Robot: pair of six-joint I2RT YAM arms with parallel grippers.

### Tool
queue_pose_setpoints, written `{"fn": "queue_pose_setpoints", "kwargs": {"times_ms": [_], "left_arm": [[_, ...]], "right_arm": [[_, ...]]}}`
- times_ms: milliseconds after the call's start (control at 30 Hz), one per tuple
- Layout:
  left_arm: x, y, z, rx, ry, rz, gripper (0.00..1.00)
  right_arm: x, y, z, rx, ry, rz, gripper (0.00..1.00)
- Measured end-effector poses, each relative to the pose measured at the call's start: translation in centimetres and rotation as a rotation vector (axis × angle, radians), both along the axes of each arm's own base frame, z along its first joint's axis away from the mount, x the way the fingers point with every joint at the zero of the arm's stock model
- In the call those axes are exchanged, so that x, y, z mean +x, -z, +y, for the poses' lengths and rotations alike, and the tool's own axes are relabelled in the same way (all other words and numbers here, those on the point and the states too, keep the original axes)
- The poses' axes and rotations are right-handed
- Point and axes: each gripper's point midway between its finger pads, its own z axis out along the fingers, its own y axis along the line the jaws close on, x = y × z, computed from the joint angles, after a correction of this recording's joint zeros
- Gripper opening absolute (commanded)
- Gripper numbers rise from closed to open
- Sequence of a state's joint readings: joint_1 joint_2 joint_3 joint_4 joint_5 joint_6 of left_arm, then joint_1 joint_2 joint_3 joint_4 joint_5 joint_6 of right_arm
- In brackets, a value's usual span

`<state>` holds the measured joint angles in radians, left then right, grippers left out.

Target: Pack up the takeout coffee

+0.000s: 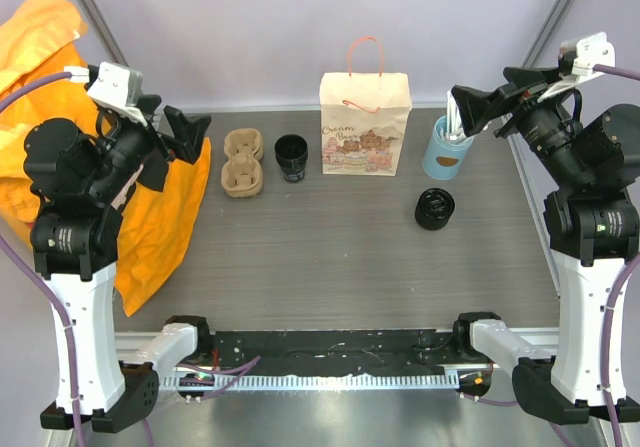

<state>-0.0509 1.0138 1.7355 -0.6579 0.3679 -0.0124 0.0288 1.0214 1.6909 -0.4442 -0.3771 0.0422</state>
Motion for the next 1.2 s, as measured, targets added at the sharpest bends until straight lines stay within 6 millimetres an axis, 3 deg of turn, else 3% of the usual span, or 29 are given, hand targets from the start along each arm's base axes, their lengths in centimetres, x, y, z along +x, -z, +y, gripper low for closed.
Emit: {"fn": "queue_pose_setpoints", "kwargs": {"times_ms": [633, 867, 1200], "left_arm": [[0.3, 0.8, -0.9, 0.001, 0.052, 0.012, 1.0], [2.3, 4.3, -1.8, 0.047, 0.117, 0.069, 1.0], [6.3, 12.0, -1.9, 0.117, 0.135, 0.188, 1.0]], "right_arm": [[-0.3, 0.3, 1.0, -0.069, -0.062, -0.022, 1.0], [0.7, 3.8, 1.8, -0.184, -0.122, 0.004, 1.0], [2.9, 10.0, 1.9, -0.235, -0.15, 0.122, 1.0]]}}
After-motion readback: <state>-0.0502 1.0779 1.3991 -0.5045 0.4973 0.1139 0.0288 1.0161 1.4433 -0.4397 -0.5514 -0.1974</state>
